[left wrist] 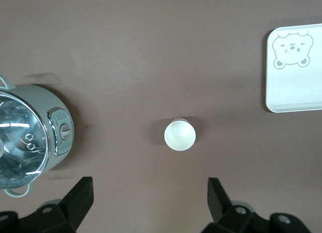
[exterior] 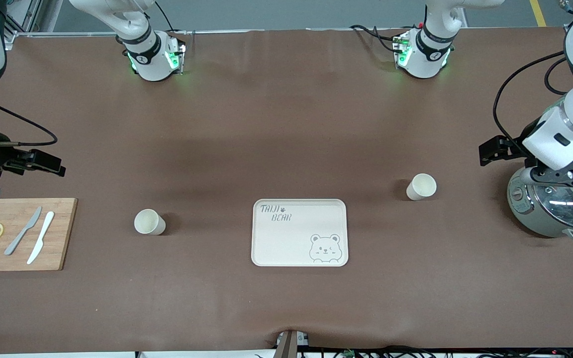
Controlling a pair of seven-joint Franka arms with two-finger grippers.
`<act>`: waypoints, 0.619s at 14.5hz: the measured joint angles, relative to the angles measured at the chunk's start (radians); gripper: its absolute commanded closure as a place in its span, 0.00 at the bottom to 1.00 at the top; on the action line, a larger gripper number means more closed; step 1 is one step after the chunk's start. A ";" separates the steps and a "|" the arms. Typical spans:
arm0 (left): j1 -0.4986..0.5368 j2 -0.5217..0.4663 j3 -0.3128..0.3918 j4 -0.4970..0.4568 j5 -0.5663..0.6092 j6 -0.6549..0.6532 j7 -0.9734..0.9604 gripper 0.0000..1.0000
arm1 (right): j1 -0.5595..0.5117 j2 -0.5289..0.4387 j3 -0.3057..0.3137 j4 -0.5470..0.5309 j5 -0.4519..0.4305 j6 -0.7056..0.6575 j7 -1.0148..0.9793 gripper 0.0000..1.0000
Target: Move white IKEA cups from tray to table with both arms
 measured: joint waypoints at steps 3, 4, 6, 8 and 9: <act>0.000 0.000 0.000 0.000 0.000 0.000 0.000 0.00 | 0.000 0.001 0.000 -0.001 0.000 0.000 0.000 0.00; 0.000 0.000 0.000 0.000 0.000 0.000 0.000 0.00 | 0.000 0.001 0.000 -0.002 0.000 -0.001 0.000 0.00; 0.000 0.001 0.000 0.000 0.000 0.000 0.000 0.00 | 0.001 0.001 0.001 -0.003 0.000 -0.001 0.000 0.00; 0.000 0.002 0.000 0.000 0.000 0.000 0.000 0.00 | 0.005 0.002 0.002 -0.004 0.000 -0.001 0.000 0.00; 0.000 0.002 0.000 0.000 0.000 0.000 0.000 0.00 | 0.007 0.002 0.002 -0.005 0.000 -0.001 0.000 0.00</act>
